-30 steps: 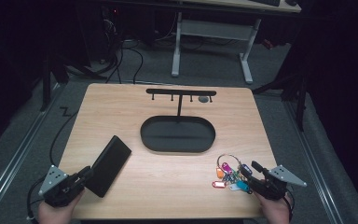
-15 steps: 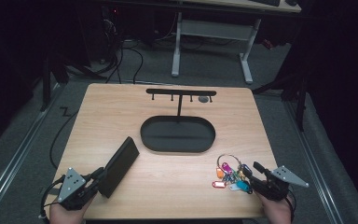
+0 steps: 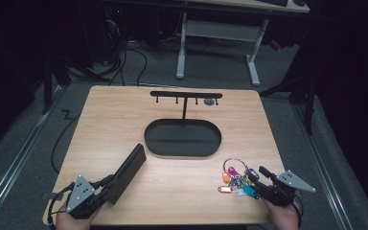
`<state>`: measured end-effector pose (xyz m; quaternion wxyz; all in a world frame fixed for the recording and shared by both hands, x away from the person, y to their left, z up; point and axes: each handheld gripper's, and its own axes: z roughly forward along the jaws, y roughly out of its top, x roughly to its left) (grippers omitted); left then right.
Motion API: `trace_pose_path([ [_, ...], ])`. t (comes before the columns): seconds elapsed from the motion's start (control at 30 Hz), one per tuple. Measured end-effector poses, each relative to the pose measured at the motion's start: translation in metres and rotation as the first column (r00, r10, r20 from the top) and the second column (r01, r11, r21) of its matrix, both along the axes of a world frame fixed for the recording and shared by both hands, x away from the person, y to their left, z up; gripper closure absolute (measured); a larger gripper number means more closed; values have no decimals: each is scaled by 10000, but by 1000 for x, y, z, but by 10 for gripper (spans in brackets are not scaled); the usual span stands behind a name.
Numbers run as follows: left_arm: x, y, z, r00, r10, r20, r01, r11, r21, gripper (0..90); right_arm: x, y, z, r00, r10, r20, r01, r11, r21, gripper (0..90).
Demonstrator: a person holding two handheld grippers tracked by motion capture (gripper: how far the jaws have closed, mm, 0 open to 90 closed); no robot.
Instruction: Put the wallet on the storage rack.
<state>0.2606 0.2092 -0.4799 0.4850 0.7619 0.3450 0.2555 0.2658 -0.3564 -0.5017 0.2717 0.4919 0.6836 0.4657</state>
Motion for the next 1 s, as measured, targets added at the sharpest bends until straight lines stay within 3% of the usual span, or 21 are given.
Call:
trace_pose_path([
  [0.23,-2,-1,0,9999,-123,-16,123,9999,-30,765,1,2,-1,9998,129,-123,-129,9999,-55,445],
  [0.43,-2,1,0,10000,-8,-18,8,9999,-114,692,2,3,-1,9998,130,-134,-130,9999,-17,444],
  [0.57,1,2,-2,9996,-20,-276,16,9999,-145,649,3,4,-2,9997,173,-157,-174,9998,-45,445],
  [1.0,5,0,-8,9969,-230,-757,227,9997,-44,630,2,2,-2,9997,153,-180,-154,9999,-31,445],
])
